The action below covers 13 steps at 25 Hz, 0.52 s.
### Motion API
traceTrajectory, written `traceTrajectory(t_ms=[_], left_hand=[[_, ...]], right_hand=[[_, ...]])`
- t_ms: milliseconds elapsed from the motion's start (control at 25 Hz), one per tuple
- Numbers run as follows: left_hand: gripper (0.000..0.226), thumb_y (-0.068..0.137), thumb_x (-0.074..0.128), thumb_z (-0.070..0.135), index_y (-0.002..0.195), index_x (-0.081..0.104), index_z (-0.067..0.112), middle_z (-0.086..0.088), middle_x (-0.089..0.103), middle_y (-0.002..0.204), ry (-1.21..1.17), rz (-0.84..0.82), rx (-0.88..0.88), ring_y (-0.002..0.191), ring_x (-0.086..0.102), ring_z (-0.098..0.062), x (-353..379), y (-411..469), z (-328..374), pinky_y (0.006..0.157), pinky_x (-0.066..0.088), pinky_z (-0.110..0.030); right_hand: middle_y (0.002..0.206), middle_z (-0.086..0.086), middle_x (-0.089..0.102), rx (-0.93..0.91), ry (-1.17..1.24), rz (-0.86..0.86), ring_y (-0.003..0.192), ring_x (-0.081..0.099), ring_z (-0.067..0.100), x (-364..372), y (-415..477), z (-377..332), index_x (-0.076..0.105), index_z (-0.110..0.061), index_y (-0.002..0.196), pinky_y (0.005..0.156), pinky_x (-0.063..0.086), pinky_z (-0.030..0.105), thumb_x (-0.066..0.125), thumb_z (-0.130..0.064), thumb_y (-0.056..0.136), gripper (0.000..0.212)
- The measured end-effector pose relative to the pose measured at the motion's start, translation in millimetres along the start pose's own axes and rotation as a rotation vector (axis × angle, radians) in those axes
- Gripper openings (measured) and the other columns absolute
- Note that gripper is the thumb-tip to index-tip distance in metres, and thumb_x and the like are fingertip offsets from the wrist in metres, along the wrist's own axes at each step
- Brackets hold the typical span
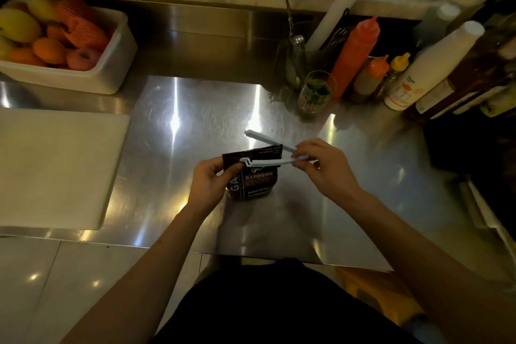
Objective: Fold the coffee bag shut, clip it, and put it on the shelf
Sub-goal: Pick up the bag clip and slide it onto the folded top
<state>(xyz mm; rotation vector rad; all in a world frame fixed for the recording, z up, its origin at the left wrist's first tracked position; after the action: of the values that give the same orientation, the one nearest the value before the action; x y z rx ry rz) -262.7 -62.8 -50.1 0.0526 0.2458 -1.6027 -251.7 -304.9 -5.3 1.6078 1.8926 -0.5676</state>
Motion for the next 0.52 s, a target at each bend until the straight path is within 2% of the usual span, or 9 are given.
traceTrajectory(t_ms=[160,240,360,520], left_hand=[[0.026,0.088,0.066,0.011,0.101,0.074,0.032,0.012,0.076,0.1,0.022,-0.011,0.014,0.101,0.071,-0.014,0.4,-2.7,3.0,0.092,0.055,-0.043],[0.024,0.088,0.067,0.011,0.102,0.075,0.03,0.006,0.077,0.101,0.014,0.004,-0.003,0.1,0.072,-0.016,-2.3,-1.4,0.1,0.093,0.055,-0.046],[0.022,0.088,0.067,0.011,0.107,0.072,0.019,-0.001,0.075,0.104,0.026,0.017,-0.009,0.099,0.072,-0.015,-2.7,-0.2,-2.5,0.091,0.057,-0.041],[0.022,0.088,0.067,0.012,0.108,0.071,0.02,0.0,0.074,0.106,0.002,0.029,-0.007,0.102,0.071,-0.012,-2.3,-0.5,-1.5,0.088,0.057,-0.028]], right_hand=[[0.102,0.003,0.072,-0.033,0.052,-0.03,0.086,0.068,0.019,9.9,11.2,-10.7,0.074,-0.013,0.097,0.082,0.056,0.033,0.073,-0.013,0.083,0.014],[0.101,0.004,0.074,0.026,0.123,-0.029,0.086,0.07,0.019,13.8,13.5,-9.5,0.073,-0.016,0.096,0.083,0.058,0.036,0.074,-0.013,0.082,0.014],[0.098,0.003,0.075,0.119,0.216,-0.046,0.084,0.072,0.015,20.9,14.6,-4.9,0.068,-0.025,0.092,0.083,0.059,0.035,0.075,-0.012,0.082,0.018],[0.099,0.002,0.072,0.138,0.278,-0.048,0.088,0.072,0.015,23.7,16.7,-4.6,0.061,-0.018,0.094,0.083,0.057,0.03,0.073,-0.009,0.083,0.018]])
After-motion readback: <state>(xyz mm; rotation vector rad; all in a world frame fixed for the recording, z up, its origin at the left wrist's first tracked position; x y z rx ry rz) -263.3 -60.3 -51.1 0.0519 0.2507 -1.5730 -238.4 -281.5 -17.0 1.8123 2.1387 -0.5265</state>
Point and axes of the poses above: each hand's wrist, its own y-axis towards the middle knuckle, its own x-axis out of the palm, z = x × y, the point moved 7 cm from there along y, towards the middle knuckle
